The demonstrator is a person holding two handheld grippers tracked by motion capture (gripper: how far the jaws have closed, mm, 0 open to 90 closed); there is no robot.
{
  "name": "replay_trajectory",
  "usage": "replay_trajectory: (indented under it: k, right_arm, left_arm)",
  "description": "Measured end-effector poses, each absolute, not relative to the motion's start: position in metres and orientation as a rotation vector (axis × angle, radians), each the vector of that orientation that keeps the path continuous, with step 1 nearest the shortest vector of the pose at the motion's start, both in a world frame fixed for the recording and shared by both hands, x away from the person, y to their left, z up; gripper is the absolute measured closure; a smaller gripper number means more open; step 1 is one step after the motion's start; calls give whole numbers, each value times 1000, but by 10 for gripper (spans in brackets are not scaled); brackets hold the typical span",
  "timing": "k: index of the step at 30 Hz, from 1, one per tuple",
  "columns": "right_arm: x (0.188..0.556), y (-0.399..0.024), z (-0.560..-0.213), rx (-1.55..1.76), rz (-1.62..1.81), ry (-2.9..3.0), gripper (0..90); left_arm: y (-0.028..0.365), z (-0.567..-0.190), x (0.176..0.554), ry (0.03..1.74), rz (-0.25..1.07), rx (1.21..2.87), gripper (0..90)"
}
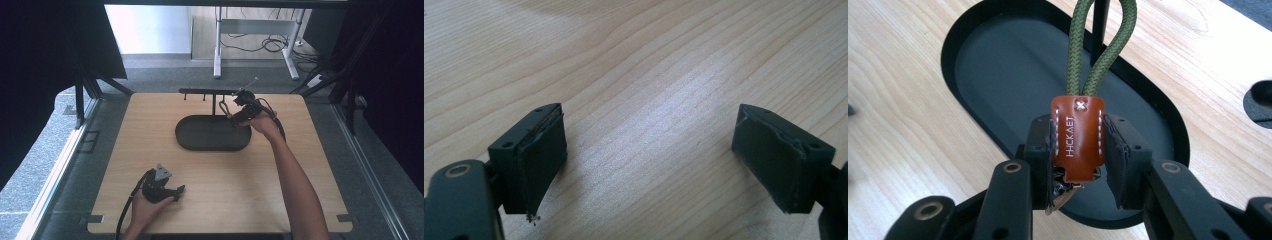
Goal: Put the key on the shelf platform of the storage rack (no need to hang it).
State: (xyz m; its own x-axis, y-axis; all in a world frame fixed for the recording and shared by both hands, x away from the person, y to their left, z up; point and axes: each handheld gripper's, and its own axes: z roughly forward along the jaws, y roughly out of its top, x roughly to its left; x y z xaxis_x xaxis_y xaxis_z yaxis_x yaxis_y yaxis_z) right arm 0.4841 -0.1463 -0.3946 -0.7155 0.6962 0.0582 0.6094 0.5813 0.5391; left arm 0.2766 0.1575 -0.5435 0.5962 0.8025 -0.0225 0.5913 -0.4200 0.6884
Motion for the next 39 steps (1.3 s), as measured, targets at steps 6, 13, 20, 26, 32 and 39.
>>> replay_trajectory:
  k: [6, 13, 20, 26, 32, 39]
  right_arm:
    - [488, -145, -401, 1108, 813, 2636, 665]
    - [491, -145, -411, 1123, 805, 2623, 665]
    - [492, -145, -420, 1117, 799, 2616, 663]
    - [492, -144, -426, 1108, 783, 2607, 659]
    - [493, -141, -432, 1102, 757, 2604, 657]
    - [492, -139, -440, 1079, 733, 2612, 654]
  left_arm:
    - [158, -543, 276, 1099, 408, 2160, 146]
    - [158, -543, 276, 1099, 408, 2162, 146]
    - [158, -543, 276, 1101, 407, 2160, 146]
    - [157, -543, 276, 1103, 406, 2158, 147]
    - [158, -543, 276, 1099, 408, 2162, 147]
    - [158, -543, 276, 1099, 408, 2161, 147]
